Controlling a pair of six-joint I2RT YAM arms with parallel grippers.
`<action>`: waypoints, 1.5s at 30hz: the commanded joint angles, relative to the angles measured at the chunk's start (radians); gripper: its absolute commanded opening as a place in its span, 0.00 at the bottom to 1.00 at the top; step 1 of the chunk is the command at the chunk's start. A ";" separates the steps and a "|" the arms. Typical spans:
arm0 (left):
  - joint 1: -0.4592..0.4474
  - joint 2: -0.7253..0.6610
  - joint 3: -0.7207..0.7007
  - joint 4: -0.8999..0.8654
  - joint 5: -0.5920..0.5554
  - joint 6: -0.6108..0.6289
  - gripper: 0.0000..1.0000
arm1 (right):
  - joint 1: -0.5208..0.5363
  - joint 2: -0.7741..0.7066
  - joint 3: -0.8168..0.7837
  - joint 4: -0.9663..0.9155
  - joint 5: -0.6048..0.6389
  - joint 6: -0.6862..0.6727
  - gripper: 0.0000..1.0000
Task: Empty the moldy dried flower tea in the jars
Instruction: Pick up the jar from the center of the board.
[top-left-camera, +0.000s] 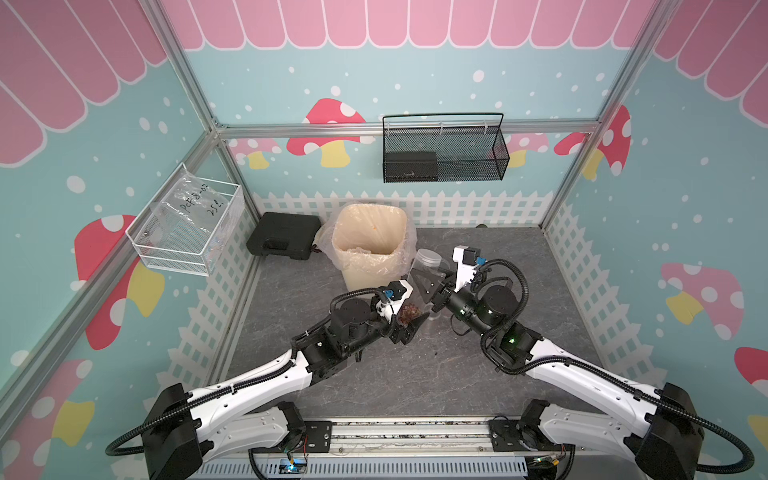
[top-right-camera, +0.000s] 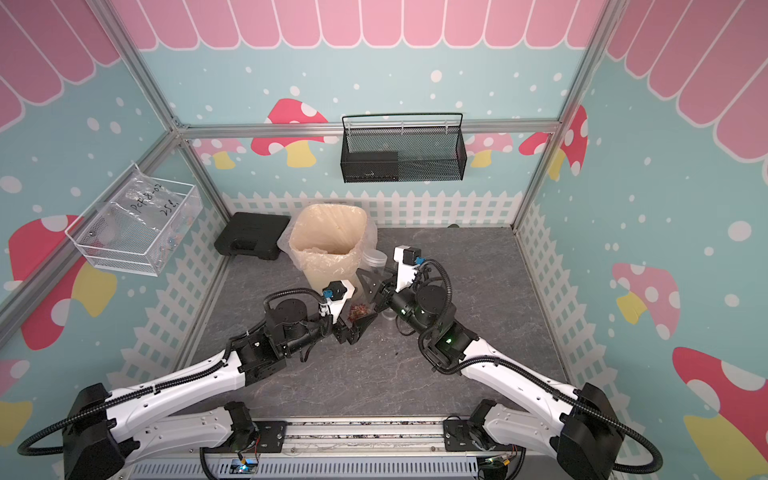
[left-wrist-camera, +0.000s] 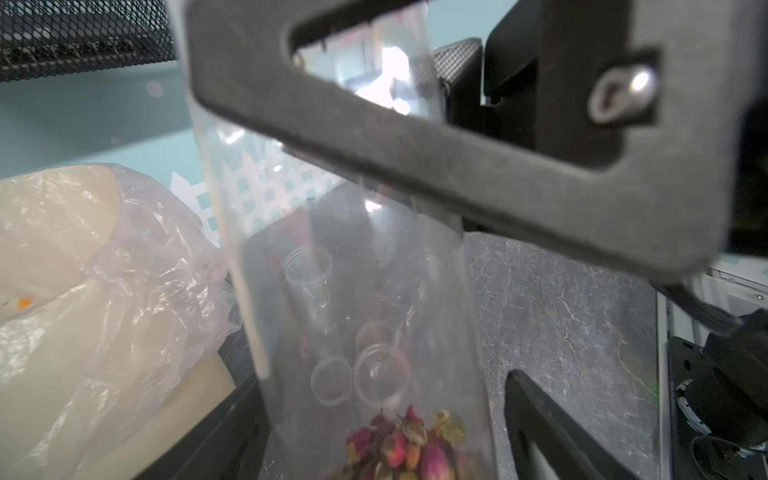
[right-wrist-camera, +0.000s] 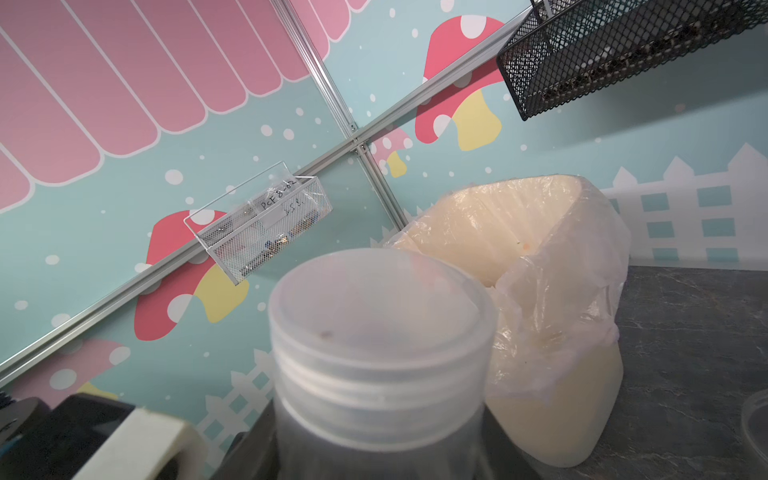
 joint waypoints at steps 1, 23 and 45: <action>-0.005 0.012 0.013 0.034 -0.030 0.018 0.79 | 0.002 0.000 -0.009 0.068 0.005 0.032 0.04; -0.005 -0.070 0.005 -0.145 -0.070 0.189 0.11 | 0.002 -0.127 0.181 -0.608 -0.082 -0.567 0.88; -0.014 -0.199 -0.158 -0.129 -0.210 0.579 0.00 | -0.024 -0.048 0.445 -1.073 -0.318 -0.725 0.87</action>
